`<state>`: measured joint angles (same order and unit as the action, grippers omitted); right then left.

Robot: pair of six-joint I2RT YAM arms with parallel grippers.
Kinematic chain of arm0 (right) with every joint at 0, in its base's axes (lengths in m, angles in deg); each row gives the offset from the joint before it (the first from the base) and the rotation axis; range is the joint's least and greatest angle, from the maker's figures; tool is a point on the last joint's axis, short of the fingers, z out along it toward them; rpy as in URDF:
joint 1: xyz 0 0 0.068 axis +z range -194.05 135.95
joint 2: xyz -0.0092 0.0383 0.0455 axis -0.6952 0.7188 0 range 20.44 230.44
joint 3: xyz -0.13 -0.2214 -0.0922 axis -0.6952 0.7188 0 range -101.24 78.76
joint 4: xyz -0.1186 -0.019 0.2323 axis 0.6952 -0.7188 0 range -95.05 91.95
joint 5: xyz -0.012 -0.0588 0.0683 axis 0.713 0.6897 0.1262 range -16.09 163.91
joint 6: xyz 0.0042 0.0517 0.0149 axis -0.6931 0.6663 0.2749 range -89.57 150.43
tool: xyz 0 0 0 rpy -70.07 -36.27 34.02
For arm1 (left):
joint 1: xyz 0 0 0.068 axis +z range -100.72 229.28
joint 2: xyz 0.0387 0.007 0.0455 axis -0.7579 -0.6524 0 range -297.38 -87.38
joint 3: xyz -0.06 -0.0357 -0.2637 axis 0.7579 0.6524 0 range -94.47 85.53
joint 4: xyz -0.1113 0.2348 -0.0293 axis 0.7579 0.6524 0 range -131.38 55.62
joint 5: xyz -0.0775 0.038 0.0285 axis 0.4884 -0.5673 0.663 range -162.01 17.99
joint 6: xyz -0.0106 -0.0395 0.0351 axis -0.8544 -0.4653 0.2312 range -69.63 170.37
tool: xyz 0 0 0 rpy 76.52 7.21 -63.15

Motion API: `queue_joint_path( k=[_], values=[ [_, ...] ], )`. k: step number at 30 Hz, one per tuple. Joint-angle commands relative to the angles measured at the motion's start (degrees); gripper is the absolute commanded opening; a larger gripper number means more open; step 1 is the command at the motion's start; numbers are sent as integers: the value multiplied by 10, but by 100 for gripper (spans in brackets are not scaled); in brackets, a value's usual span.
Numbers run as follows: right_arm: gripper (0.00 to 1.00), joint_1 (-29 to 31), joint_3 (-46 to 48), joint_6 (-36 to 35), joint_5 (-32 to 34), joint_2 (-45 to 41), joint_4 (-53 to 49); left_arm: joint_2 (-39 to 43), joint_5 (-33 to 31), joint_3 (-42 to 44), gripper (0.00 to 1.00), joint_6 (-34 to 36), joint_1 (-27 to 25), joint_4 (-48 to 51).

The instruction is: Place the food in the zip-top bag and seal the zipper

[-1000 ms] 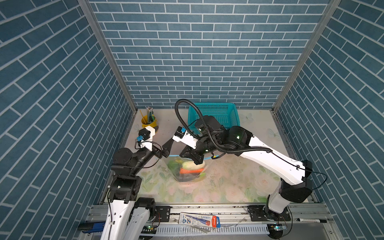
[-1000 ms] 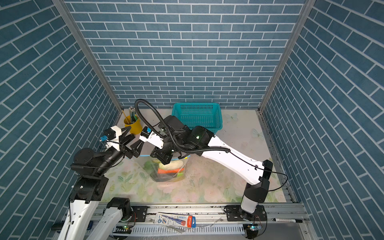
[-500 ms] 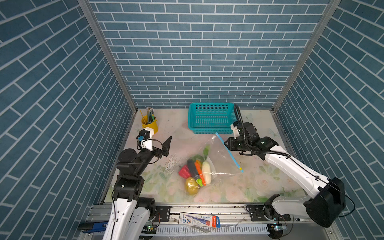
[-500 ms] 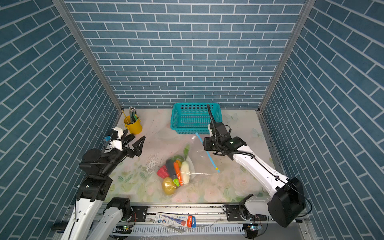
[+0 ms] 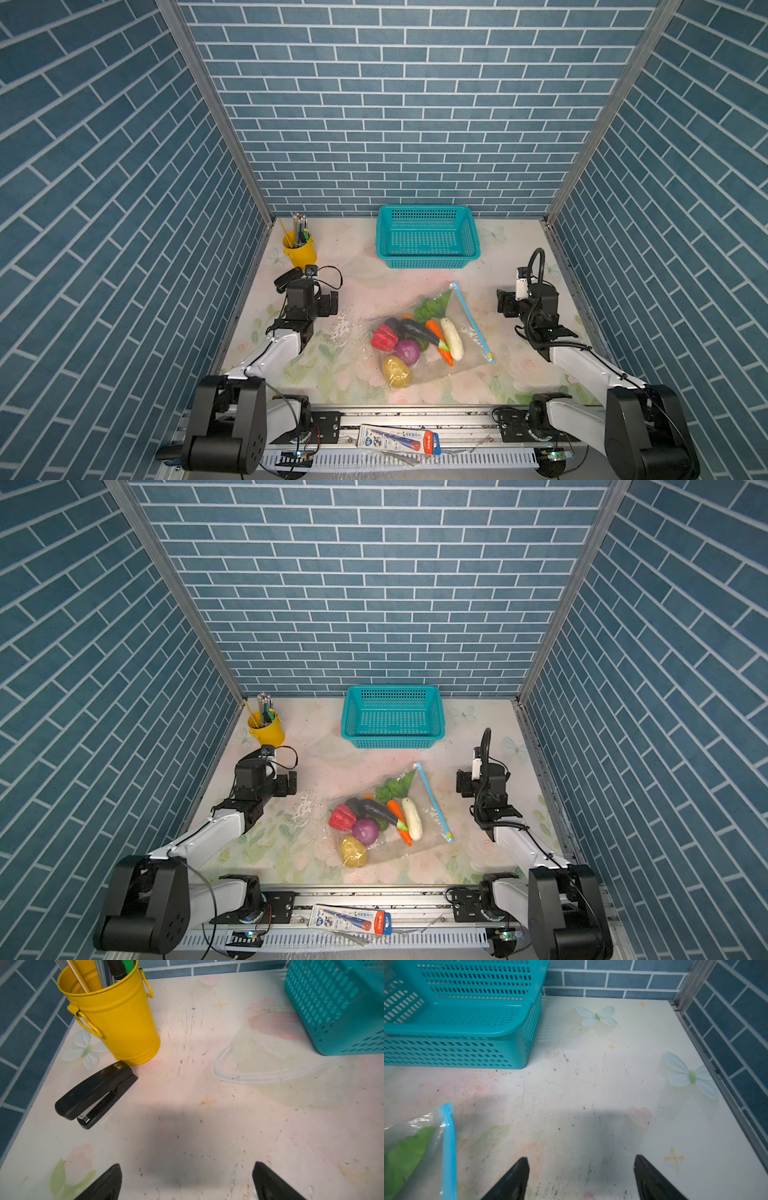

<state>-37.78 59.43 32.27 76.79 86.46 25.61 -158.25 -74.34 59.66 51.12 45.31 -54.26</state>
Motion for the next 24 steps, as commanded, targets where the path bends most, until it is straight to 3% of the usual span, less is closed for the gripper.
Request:
queue_joint_path(
  k=[1, 2, 4, 7, 9, 11, 12, 17, 24],
  values=[
    [81, -30, 45, -31, 32, 52, 234, -22, -14, 20, 99, 38, 3, -141],
    [84, -34, 68, -38, 27, 89, 341, -31, -16, 44, 99, 19, 3, -231],
    [84, -44, 45, -19, 45, 137, 329, -52, -20, 49, 99, 36, 2, -272],
    [86, -58, 64, 0, 48, 241, 473, -112, -36, 57, 99, 43, 5, -360],
    [99, -62, 47, 2, 41, 212, 393, -172, -34, 62, 99, 52, 3, -424],
    [99, -60, -20, 4, 52, 222, 277, -166, -33, 32, 99, 40, 10, -351],
    [99, -79, -31, 14, 12, 220, 257, -171, -20, 37, 99, 33, 18, -372],
    [99, -85, -41, -2, -52, 226, 242, -169, -20, 34, 99, 33, 19, -363],
    [99, -91, -38, 2, -61, 225, 249, -167, -20, 34, 99, 33, 19, -358]
  ],
)
